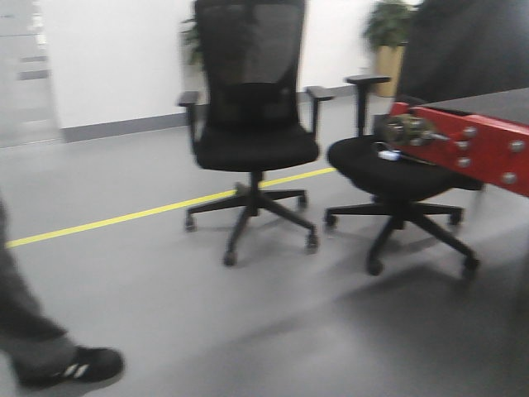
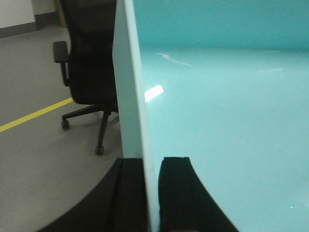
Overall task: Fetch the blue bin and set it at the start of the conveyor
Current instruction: 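Drive the base to the red conveyor, keeping the bin held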
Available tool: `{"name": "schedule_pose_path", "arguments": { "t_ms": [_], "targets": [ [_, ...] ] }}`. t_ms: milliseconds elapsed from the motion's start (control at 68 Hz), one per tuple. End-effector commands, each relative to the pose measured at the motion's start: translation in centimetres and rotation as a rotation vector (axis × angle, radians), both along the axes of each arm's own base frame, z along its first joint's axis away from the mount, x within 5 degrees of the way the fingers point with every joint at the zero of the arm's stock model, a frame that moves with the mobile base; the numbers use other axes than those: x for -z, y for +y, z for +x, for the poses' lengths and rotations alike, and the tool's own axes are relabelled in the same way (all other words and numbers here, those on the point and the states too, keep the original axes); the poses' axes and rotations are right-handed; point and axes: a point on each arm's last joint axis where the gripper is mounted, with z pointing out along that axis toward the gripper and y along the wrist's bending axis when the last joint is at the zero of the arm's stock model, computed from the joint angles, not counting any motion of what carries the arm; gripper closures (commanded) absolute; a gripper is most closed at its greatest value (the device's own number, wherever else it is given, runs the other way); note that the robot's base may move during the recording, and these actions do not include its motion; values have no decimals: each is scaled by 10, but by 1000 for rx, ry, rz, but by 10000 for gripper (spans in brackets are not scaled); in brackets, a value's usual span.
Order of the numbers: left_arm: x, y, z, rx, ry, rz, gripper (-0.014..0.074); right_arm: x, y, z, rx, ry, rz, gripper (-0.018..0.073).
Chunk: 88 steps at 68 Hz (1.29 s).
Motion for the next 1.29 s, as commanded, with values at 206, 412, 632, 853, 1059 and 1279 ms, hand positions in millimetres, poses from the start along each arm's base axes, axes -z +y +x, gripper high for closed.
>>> {"name": "schedule_pose_path", "arguments": {
  "t_ms": [206,412,632,853,1059,1279],
  "targets": [
    [-12,-7,-7,48,-56,-89,708,-12,9,-3,-53,-94,57,712],
    [-12,-7,-6,47,-57,-87,708,-12,9,-2,-53,-93,57,712],
    [-12,-7,-6,47,-57,-87,708,-12,9,-2,-53,-93,57,712],
    [-12,-7,-6,47,-57,-87,708,-12,9,-2,-53,-93,57,712],
    [-12,-7,-6,47,-57,-87,708,-12,9,-2,-53,-93,57,712],
    [-12,-7,-6,47,-57,-87,708,-12,9,-2,-53,-93,57,712]
  ]
}}
